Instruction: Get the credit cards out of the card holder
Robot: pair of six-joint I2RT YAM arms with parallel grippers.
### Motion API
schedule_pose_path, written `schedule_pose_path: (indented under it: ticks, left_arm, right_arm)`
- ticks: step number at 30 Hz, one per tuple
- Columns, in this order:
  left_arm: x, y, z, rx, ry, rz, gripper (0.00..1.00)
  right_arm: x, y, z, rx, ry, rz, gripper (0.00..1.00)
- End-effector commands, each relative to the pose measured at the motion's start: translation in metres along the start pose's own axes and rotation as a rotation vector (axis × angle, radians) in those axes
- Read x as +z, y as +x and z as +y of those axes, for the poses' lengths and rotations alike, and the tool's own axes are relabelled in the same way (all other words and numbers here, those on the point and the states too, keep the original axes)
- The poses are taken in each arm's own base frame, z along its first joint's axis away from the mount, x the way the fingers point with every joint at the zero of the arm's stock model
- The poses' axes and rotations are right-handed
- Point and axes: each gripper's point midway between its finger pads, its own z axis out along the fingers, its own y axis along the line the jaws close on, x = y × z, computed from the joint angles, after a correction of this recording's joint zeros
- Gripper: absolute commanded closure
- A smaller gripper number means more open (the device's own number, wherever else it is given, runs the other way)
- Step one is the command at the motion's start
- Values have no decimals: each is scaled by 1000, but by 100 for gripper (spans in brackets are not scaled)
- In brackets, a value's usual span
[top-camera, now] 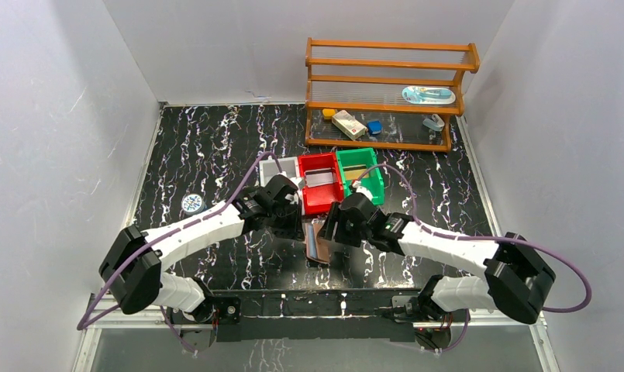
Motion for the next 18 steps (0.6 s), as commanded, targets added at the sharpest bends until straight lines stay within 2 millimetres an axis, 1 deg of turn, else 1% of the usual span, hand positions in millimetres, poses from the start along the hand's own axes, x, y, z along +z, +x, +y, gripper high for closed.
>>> schedule_pose_path:
  ticks: [1,7,10,14,18]
  left_arm:
    - [-16,-6,-31,39,155,-21,100]
    - [-31,-16,-55,79,267,-55,100]
    - [-34,-15,-60,96,296,-49,100]
    - [-28,-10,-57,92,287,-28,100]
    - [-25,-6,-52,84,273,-17,100]
  right_arm:
    - [-22,-35,20,10,-7,-123,30]
    - [-50,-63,13,56,16,-282,27]
    - [-62,-71,7,77,16,-346,27]
    - [-70,-77,0,112,9,-400,27]
    - [-70,-74,0,115,-12,-401,31]
